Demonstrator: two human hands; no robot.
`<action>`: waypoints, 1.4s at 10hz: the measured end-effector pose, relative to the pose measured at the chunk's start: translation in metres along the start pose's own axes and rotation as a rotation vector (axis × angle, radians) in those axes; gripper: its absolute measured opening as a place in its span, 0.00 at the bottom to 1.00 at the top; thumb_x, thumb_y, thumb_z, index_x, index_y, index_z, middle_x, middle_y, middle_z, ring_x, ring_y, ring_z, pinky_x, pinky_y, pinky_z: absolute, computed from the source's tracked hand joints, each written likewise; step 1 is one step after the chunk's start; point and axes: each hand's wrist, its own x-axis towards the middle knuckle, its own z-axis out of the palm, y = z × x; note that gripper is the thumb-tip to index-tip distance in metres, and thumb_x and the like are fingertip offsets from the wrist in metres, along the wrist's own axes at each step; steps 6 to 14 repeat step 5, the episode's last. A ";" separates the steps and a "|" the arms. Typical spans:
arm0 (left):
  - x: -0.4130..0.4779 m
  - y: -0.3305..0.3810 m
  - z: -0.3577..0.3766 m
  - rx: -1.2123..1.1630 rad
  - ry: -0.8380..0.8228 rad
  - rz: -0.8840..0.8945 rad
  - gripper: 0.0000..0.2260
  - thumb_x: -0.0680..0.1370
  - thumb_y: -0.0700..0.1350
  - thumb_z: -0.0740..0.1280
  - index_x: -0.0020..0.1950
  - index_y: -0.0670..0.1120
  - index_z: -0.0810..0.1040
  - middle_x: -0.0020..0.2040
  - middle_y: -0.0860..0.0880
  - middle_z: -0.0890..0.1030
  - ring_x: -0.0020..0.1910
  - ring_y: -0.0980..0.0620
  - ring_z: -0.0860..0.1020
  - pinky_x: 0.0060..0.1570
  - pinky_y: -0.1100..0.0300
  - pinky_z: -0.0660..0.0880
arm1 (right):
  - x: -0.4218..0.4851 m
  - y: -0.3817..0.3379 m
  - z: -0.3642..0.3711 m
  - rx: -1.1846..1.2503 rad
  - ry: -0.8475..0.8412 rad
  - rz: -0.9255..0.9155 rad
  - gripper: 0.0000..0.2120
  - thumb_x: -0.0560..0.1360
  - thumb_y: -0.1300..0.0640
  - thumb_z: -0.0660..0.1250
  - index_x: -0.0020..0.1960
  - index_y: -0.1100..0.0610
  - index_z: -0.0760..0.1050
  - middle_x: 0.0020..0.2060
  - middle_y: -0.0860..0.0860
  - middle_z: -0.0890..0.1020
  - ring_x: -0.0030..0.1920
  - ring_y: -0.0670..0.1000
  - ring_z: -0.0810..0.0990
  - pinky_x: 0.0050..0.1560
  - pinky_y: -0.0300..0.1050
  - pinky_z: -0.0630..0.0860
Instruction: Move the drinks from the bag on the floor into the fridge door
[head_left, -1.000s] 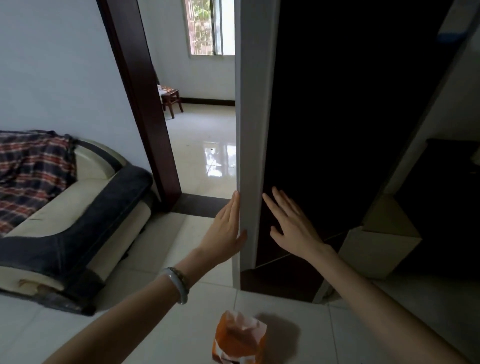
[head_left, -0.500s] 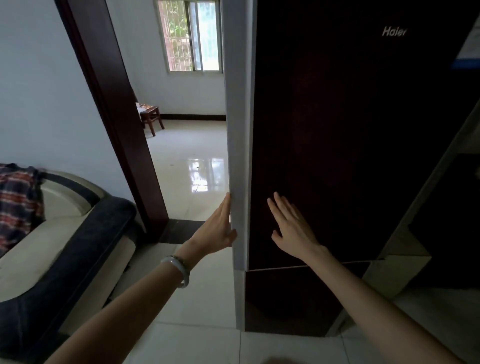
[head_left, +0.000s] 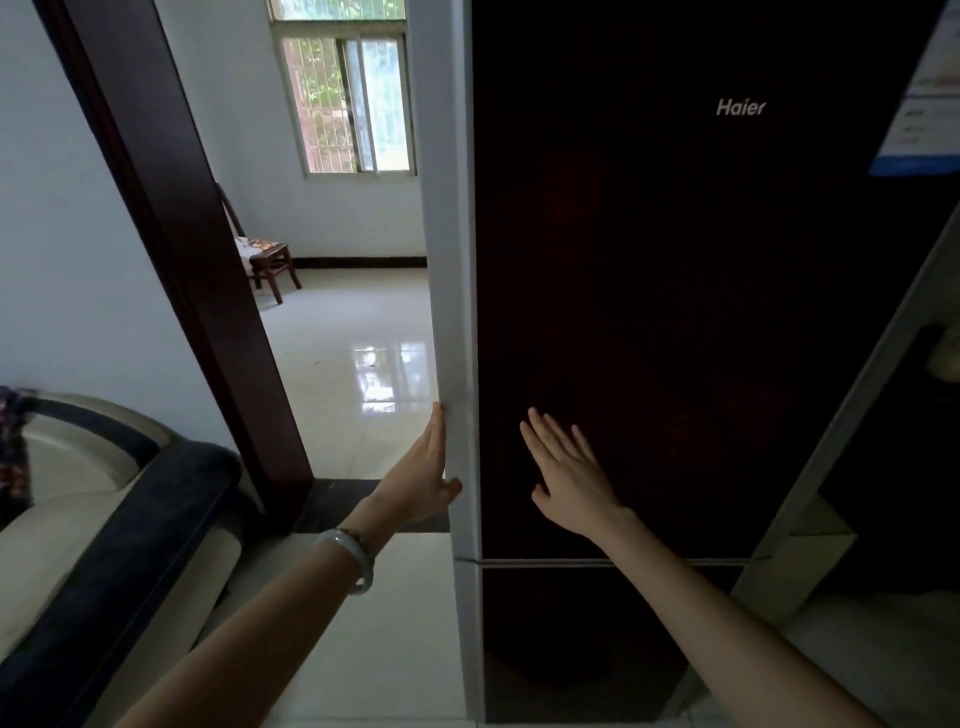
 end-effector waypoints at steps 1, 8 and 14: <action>-0.002 0.004 0.000 0.045 -0.013 -0.011 0.51 0.72 0.43 0.72 0.70 0.46 0.27 0.76 0.41 0.56 0.69 0.41 0.66 0.64 0.52 0.68 | -0.001 -0.002 -0.004 0.032 -0.023 0.005 0.39 0.75 0.58 0.62 0.75 0.53 0.40 0.75 0.49 0.38 0.75 0.49 0.38 0.73 0.51 0.38; -0.063 0.081 0.011 0.359 -0.107 -0.011 0.42 0.76 0.52 0.66 0.75 0.43 0.39 0.77 0.43 0.47 0.75 0.44 0.50 0.71 0.55 0.54 | -0.091 -0.007 -0.065 0.350 -0.115 0.136 0.38 0.74 0.55 0.67 0.75 0.52 0.47 0.76 0.54 0.47 0.75 0.54 0.44 0.73 0.53 0.50; -0.063 0.081 0.011 0.359 -0.107 -0.011 0.42 0.76 0.52 0.66 0.75 0.43 0.39 0.77 0.43 0.47 0.75 0.44 0.50 0.71 0.55 0.54 | -0.091 -0.007 -0.065 0.350 -0.115 0.136 0.38 0.74 0.55 0.67 0.75 0.52 0.47 0.76 0.54 0.47 0.75 0.54 0.44 0.73 0.53 0.50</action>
